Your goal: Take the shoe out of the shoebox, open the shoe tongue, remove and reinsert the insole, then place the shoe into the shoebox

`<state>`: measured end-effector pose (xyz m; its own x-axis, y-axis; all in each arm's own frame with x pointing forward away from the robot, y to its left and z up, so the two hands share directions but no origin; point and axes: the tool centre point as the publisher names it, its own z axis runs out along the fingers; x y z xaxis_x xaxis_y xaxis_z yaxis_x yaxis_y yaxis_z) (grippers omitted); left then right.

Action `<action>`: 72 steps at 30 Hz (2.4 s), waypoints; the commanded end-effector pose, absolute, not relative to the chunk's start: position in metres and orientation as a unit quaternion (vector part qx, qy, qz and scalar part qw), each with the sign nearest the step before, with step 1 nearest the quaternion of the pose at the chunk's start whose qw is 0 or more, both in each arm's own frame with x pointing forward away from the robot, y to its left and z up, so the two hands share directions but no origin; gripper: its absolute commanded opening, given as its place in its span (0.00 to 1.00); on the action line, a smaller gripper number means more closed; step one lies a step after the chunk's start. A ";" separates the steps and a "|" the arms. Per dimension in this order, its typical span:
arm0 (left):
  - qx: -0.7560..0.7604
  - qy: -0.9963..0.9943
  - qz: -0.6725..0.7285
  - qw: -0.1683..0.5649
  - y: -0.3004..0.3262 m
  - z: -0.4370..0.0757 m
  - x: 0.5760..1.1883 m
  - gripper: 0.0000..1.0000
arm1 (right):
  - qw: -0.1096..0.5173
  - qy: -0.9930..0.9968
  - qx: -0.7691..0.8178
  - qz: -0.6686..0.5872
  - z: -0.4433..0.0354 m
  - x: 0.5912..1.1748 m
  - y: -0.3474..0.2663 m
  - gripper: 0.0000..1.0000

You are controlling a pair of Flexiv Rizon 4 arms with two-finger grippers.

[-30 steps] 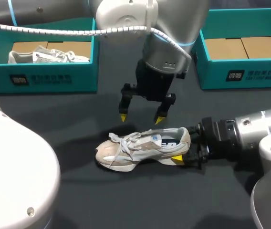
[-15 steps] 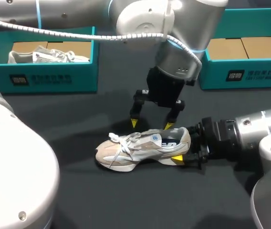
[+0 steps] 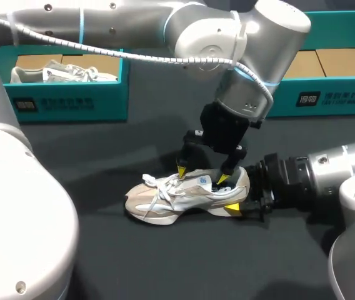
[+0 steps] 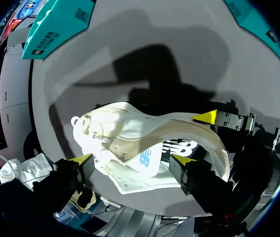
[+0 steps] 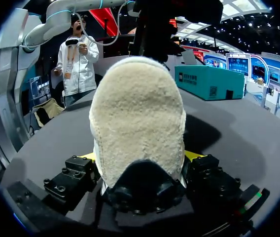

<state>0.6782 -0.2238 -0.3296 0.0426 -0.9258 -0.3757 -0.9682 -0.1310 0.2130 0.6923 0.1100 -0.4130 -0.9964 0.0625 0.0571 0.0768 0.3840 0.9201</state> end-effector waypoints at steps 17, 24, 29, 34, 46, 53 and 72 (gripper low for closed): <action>-0.737 0.582 0.323 0.121 -0.217 -0.346 0.671 0.68 | 0.006 -0.833 -0.043 -0.552 -0.413 0.691 0.112 0.00; -0.734 0.589 0.319 0.115 -0.209 -0.336 0.668 0.37 | 0.006 -0.833 -0.043 -0.552 -0.413 0.691 0.112 0.00; -0.731 0.602 0.303 0.109 -0.205 -0.328 0.665 0.30 | 0.006 -0.833 -0.043 -0.552 -0.413 0.691 0.112 0.00; -0.734 0.609 0.284 0.100 -0.197 -0.323 0.665 0.00 | 0.006 -0.833 -0.043 -0.552 -0.413 0.691 0.112 0.00; -0.766 0.624 0.157 0.019 -0.149 -0.294 0.662 0.00 | 0.006 -0.833 -0.043 -0.552 -0.413 0.691 0.112 0.00; -0.777 0.618 0.121 -0.013 -0.121 -0.294 0.666 0.00 | 0.006 -0.833 -0.043 -0.552 -0.413 0.691 0.112 0.00; -0.763 0.624 0.165 0.023 -0.083 -0.339 0.653 0.42 | 0.006 -0.833 -0.043 -0.552 -0.413 0.691 0.112 0.00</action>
